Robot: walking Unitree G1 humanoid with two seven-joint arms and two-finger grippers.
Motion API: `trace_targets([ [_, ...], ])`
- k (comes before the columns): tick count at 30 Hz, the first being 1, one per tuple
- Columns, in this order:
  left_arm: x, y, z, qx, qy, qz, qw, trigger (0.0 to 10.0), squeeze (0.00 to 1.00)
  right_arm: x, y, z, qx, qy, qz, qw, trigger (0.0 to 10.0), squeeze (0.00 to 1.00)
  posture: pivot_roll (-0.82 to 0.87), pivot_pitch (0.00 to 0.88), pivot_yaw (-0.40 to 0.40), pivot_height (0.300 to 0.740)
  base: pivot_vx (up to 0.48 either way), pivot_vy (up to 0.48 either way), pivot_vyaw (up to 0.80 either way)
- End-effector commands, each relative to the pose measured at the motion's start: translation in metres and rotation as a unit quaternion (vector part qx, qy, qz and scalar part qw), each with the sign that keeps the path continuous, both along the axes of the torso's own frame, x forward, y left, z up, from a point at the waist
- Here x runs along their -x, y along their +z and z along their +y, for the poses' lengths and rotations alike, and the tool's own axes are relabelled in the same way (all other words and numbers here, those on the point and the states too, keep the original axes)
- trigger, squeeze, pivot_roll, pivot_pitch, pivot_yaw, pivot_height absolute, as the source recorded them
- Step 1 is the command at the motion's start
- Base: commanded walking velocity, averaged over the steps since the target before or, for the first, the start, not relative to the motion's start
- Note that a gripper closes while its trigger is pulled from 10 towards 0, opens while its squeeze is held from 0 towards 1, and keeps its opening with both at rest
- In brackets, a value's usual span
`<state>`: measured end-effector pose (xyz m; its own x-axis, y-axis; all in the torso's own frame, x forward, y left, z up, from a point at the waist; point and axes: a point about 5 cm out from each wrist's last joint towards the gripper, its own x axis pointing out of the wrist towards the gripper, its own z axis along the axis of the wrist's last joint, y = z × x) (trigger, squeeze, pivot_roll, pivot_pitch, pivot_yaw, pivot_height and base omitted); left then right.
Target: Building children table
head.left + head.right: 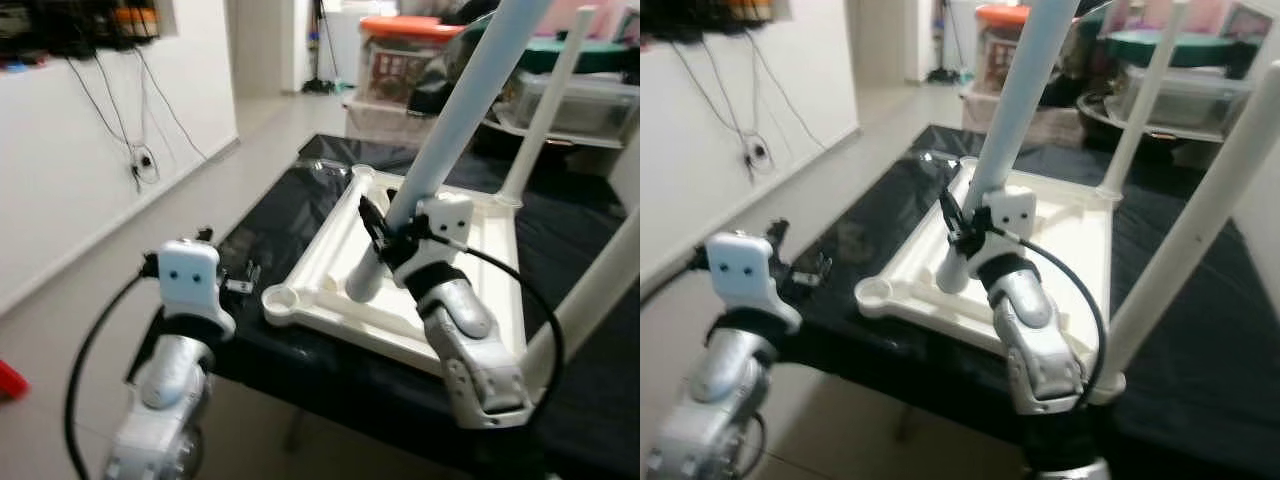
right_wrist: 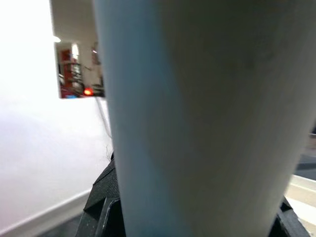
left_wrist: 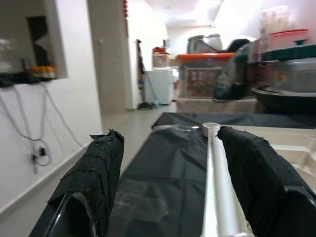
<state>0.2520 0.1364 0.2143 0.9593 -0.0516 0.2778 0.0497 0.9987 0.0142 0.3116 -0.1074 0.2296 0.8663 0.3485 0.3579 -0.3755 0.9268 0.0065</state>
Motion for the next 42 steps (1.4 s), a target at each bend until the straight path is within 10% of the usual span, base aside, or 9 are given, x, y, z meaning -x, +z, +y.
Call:
trace_targets([
  [1,0.0,0.0,0.0,0.001,0.001,0.001,1.0,10.0,0.0,0.001,0.002,0.002,-0.001,0.005,-0.008,1.0,10.0,0.0,0.06,0.0,-0.039,0.74,0.0,0.0,0.0],
  [12,-0.001,0.006,0.001,-0.003,0.005,-0.008,1.0,10.0,0.0,0.001,0.004,0.005,-0.004,0.009,-0.009,1.0,10.0,0.0,0.07,0.0,-0.041,0.74,0.0,0.0,-0.73],
  [42,-0.004,0.02,0.006,-0.003,0.024,-0.037,0.999,10.0,0.0,0.0,0.009,0.01,0.005,0.023,-0.021,1.0,10.0,0.0,0.06,0.0,-0.045,0.74,0.0,0.0,0.27],
])
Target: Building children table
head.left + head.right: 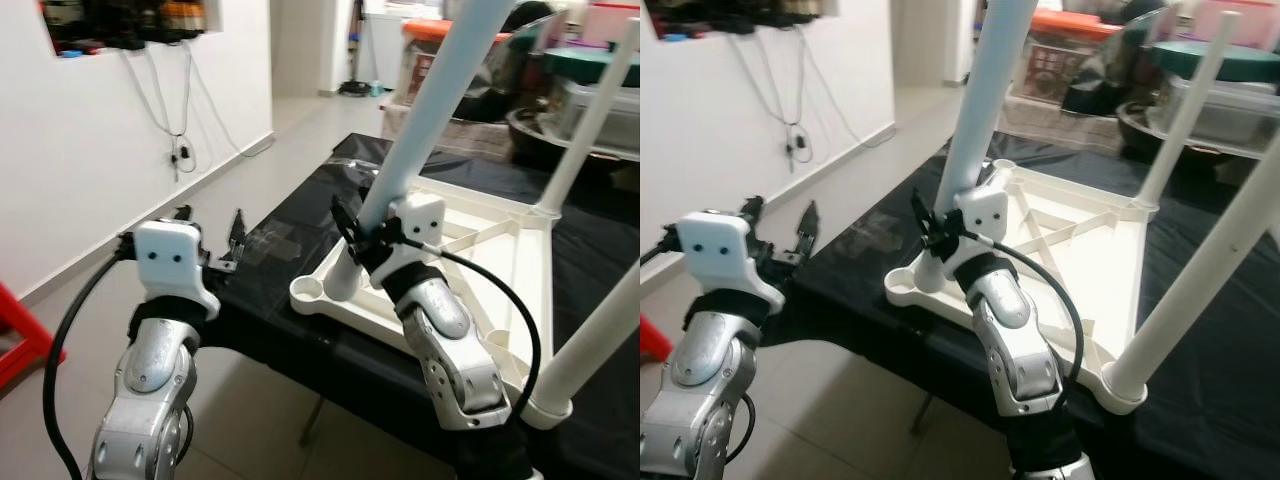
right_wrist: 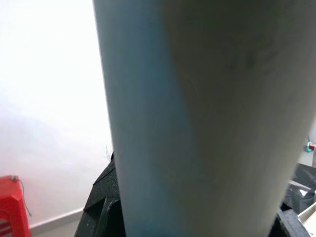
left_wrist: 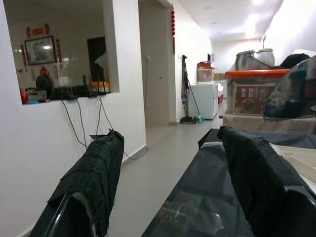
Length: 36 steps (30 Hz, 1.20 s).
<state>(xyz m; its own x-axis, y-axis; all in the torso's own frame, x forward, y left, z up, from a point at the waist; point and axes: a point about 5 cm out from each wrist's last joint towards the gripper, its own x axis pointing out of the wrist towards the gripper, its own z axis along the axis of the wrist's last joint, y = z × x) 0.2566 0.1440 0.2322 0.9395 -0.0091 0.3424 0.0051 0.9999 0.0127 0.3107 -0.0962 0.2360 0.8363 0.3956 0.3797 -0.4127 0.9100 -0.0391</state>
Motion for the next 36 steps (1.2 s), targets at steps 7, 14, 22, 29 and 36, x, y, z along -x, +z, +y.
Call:
trace_targets([
  [7,0.0013,0.0016,-0.0006,-0.006,0.006,-0.003,1.0,10.0,0.0,-0.0008,0.0018,-0.0028,-0.014,0.005,0.003,1.0,10.0,0.0,0.06,0.0,-0.043,0.74,0.0,0.0,0.0],
  [14,0.0023,0.0007,-0.0023,-0.012,0.003,-0.002,1.0,10.0,0.0,-0.0008,-0.0013,-0.0038,-0.011,0.004,0.008,1.0,10.0,0.0,0.06,0.0,-0.045,0.74,0.0,0.0,0.0],
  [22,0.0021,0.0003,-0.002,-0.016,0.003,-0.002,1.0,10.0,0.0,-0.0009,-0.002,-0.0032,-0.012,0.005,0.009,1.0,10.0,0.0,0.06,0.0,-0.045,0.74,0.0,0.0,0.0],
  [29,0.0015,-0.0006,-0.0026,-0.02,0.002,-0.001,1.0,10.0,0.0,-0.0011,-0.0026,-0.0029,-0.011,0.005,0.009,1.0,10.0,0.0,0.06,0.0,-0.044,0.74,0.255,0.0,0.0],
  [36,0.0012,-0.0006,-0.0034,-0.022,-0.002,-0.002,1.0,10.0,0.0,-0.0012,-0.0029,-0.0028,-0.01,0.004,0.01,1.0,10.0,0.0,0.06,0.0,-0.041,0.74,0.279,0.0,0.0],
])
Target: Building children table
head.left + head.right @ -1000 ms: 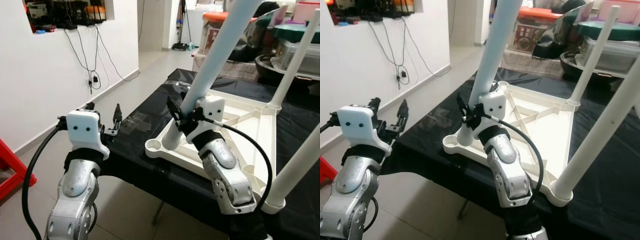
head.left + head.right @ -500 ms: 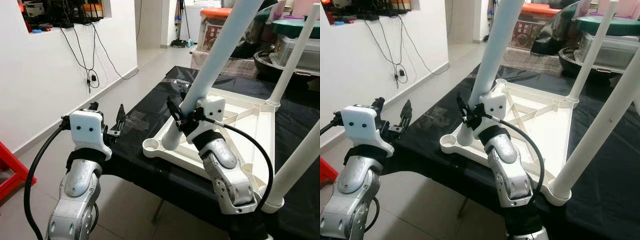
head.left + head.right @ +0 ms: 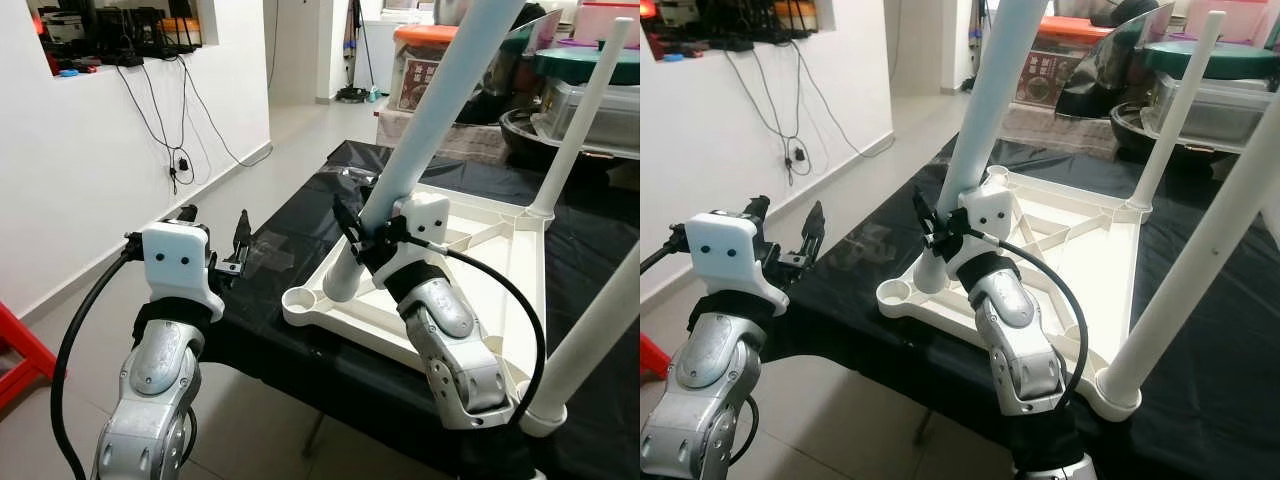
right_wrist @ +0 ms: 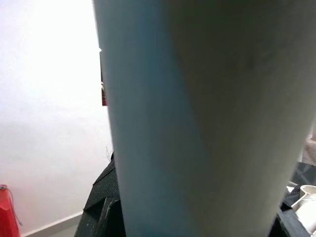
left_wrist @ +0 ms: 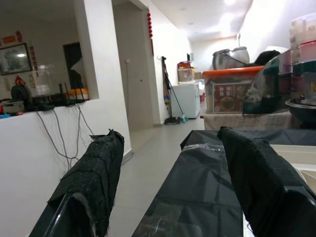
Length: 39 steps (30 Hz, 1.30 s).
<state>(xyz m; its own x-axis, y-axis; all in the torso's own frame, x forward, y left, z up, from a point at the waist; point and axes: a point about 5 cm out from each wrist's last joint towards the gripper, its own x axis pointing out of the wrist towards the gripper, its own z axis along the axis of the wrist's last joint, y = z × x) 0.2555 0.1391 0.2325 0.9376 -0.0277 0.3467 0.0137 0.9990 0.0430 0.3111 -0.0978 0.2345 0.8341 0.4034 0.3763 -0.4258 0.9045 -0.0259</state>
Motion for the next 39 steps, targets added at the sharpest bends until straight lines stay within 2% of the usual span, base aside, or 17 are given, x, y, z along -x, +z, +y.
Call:
trace_targets([
  [1,0.0,-0.001,0.001,-0.008,0.002,0.0,1.0,10.0,0.0,-0.001,-0.002,-0.001,-0.005,-0.003,0.005,1.0,10.0,0.0,0.06,0.0,-0.042,0.74,0.285,0.0,0.0],
  [12,0.0,-0.001,0.0,-0.009,-0.002,0.0,1.0,10.0,0.0,-0.001,-0.002,-0.002,-0.006,-0.005,0.005,1.0,10.0,0.0,0.06,0.0,-0.041,0.74,0.278,0.0,0.0],
  [28,-0.002,-0.003,0.002,0.002,0.005,0.009,1.0,10.0,0.0,-0.003,0.001,-0.004,-0.007,-0.006,0.001,1.0,10.0,0.0,0.06,0.0,-0.043,0.74,0.0,0.0,0.0],
  [32,-0.001,-0.003,0.001,0.004,0.004,0.01,1.0,10.0,0.0,-0.004,0.002,-0.003,-0.012,0.009,0.005,1.0,10.0,0.0,0.06,0.0,-0.039,0.74,0.0,0.0,0.0],
  [39,0.005,-0.009,-0.004,0.008,-0.009,0.022,1.0,10.0,0.0,-0.017,0.008,-0.007,0.005,0.043,0.002,0.999,10.0,0.0,0.06,0.0,-0.045,0.74,0.0,0.0,0.25],
])
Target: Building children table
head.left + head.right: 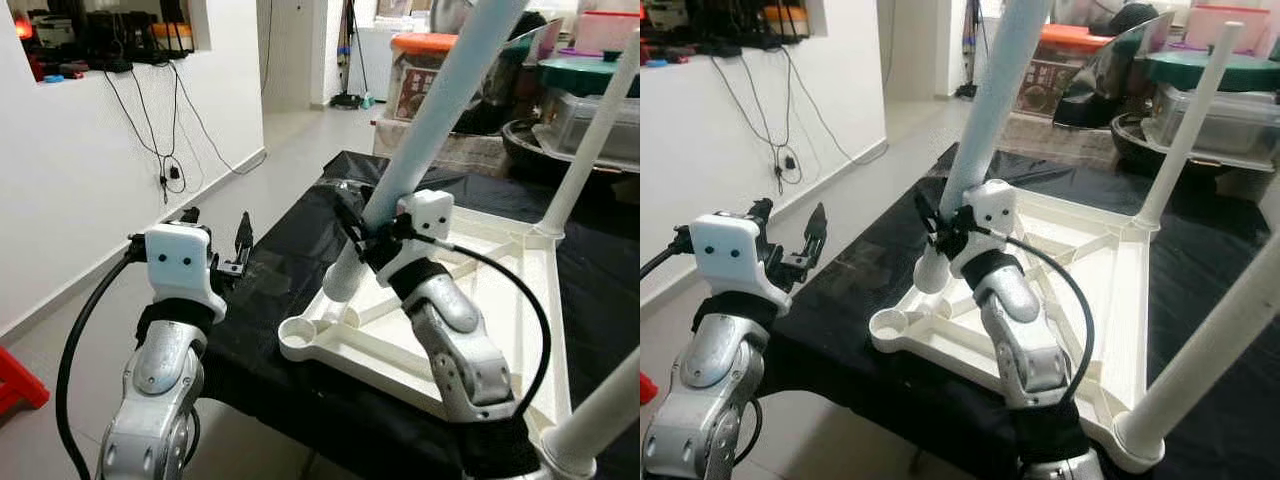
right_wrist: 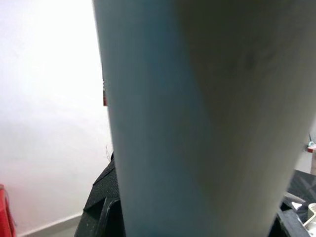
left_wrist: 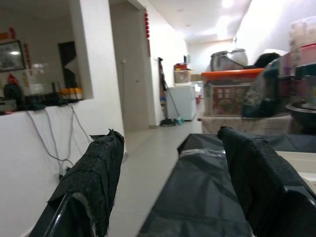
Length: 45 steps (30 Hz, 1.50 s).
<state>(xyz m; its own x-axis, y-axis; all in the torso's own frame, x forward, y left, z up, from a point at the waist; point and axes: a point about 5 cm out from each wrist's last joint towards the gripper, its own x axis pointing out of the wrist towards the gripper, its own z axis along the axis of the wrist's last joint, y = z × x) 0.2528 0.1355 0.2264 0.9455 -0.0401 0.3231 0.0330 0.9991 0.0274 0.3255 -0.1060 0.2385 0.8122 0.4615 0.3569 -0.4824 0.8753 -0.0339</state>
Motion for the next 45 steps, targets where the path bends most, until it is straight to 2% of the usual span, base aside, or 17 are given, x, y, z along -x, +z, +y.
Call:
trace_targets([
  [1,0.002,-0.003,0.0,0.001,0.0,0.009,1.0,10.0,0.0,-0.003,0.004,0.002,-0.003,0.011,-0.005,1.0,10.0,0.0,0.06,0.0,-0.045,0.74,0.0,0.0,0.8],
  [5,0.009,-0.01,-0.005,-0.001,-0.015,0.027,1.0,10.0,0.0,-0.016,0.006,0.0,0.006,0.028,0.007,1.0,10.0,0.0,0.07,0.006,-0.05,0.74,0.0,0.0,0.8],
  [9,0.022,-0.018,-0.011,0.004,-0.033,0.052,0.998,10.0,0.0,-0.041,0.016,-0.009,0.005,0.061,0.042,0.997,10.0,0.0,0.08,0.069,-0.055,0.74,0.0,0.0,0.0],
  [11,0.022,-0.018,-0.011,0.004,-0.033,0.052,0.998,10.0,0.0,-0.041,0.016,-0.009,0.005,0.061,0.042,0.997,10.0,0.0,0.08,0.069,-0.055,0.74,0.0,0.0,0.0],
  [13,0.028,-0.02,-0.014,0.008,-0.045,0.064,0.997,10.0,0.0,-0.055,0.025,-0.017,-0.001,0.109,0.072,0.991,10.0,0.0,0.1,0.128,-0.052,0.74,0.0,0.0,0.0],
  [15,0.028,-0.02,-0.014,0.008,-0.045,0.064,0.997,10.0,0.0,-0.055,0.025,-0.017,-0.001,0.109,0.072,0.991,10.0,0.0,0.1,0.128,-0.052,0.74,0.0,0.0,0.0],
  [16,0.032,-0.02,-0.015,0.009,-0.051,0.069,0.996,10.0,0.0,-0.058,0.026,-0.018,0.007,0.146,0.092,0.985,10.0,0.0,0.1,0.144,-0.049,0.74,0.0,0.0,0.0],
  [18,0.036,-0.02,-0.017,0.01,-0.059,0.077,0.995,10.0,0.0,-0.053,0.025,-0.019,0.037,0.234,0.11,0.965,10.0,0.0,0.11,0.166,-0.052,0.74,0.0,0.0,0.0],
  [20,0.036,-0.02,-0.017,0.01,-0.059,0.077,0.995,10.0,0.0,-0.053,0.025,-0.019,0.037,0.234,0.11,0.965,10.0,0.0,0.11,0.166,-0.052,0.74,0.0,0.0,0.0],
  [21,0.039,-0.021,-0.018,0.009,-0.062,0.081,0.995,10.0,0.0,-0.049,0.024,-0.019,0.052,0.28,0.109,0.952,10.0,0.0,0.11,0.187,-0.046,0.74,0.0,0.0,0.0],
  [22,0.044,-0.022,-0.02,0.013,-0.067,0.09,0.994,10.0,0.0,-0.041,0.025,-0.022,0.064,0.354,0.102,0.927,10.0,0.0,0.11,0.205,-0.041,0.74,0.0,0.0,0.0],
  [23,0.044,-0.022,-0.02,0.013,-0.067,0.09,0.994,10.0,0.0,-0.041,0.025,-0.022,0.064,0.354,0.102,0.927,10.0,0.0,0.11,0.205,-0.041,0.74,0.0,0.0,0.0],
  [25,0.048,-0.023,-0.021,0.014,-0.07,0.096,0.993,10.0,0.0,-0.038,0.028,-0.024,0.064,0.389,0.093,0.914,10.0,0.0,0.12,0.217,-0.038,0.74,0.0,0.0,0.0],
  [31,0.052,-0.023,-0.022,0.012,-0.074,0.105,0.992,10.0,0.0,-0.04,0.033,-0.024,0.038,0.431,0.082,0.898,10.0,0.0,0.12,0.23,-0.037,0.74,0.0,0.0,0.0],
  [33,0.052,-0.023,-0.022,0.012,-0.074,0.105,0.992,10.0,0.0,-0.04,0.033,-0.024,0.038,0.431,0.082,0.898,10.0,0.0,0.12,0.23,-0.037,0.74,0.0,0.0,0.0],
  [36,0.055,-0.024,-0.023,0.009,-0.075,0.11,0.991,10.0,0.0,-0.038,0.033,-0.019,0.024,0.455,0.071,0.887,10.0,0.0,0.13,0.235,-0.036,0.74,0.0,0.0,0.0],
  [45,0.058,-0.024,-0.024,0.006,-0.075,0.115,0.99,10.0,0.0,-0.035,0.022,-0.012,0.036,0.479,0.072,0.874,10.0,0.0,0.13,0.239,-0.035,0.74,0.0,0.0,0.0],
])
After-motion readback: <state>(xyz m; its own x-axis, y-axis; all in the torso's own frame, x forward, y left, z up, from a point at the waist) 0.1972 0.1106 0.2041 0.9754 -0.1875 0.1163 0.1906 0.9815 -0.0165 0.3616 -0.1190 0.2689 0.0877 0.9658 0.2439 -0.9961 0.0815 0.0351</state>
